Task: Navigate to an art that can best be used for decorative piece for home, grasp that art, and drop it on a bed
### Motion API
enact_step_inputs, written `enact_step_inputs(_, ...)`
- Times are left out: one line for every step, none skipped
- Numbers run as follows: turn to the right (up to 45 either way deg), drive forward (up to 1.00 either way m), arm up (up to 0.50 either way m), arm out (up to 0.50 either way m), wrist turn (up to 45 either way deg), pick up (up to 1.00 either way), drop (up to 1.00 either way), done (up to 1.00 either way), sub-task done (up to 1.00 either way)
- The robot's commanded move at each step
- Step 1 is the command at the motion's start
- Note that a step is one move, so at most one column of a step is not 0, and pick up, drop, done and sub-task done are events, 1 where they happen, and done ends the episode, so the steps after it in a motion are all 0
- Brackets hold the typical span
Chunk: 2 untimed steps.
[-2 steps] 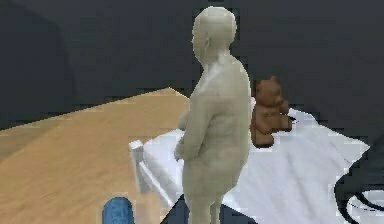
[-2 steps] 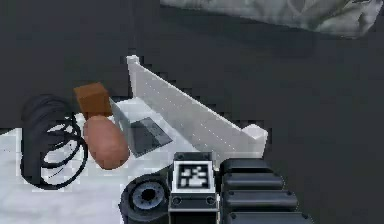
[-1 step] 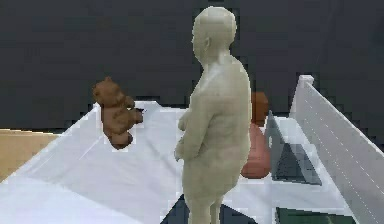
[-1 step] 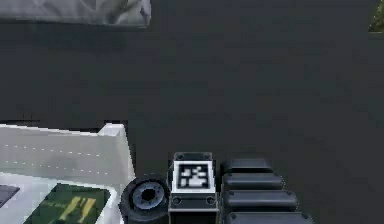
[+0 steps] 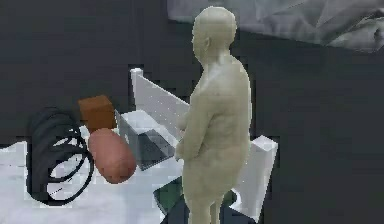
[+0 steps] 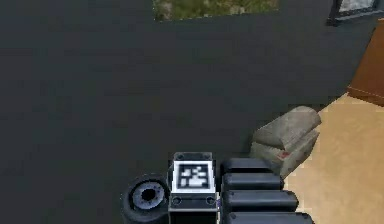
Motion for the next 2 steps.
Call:
enact_step_inputs(3.0, 0.00, 0.00, 0.00, 0.0, 0.00, 0.00, 0.00, 0.00)
enact_step_inputs(-45.0, 0.00, 0.00, 0.00, 0.0, 0.00, 0.00, 0.00, 0.00)
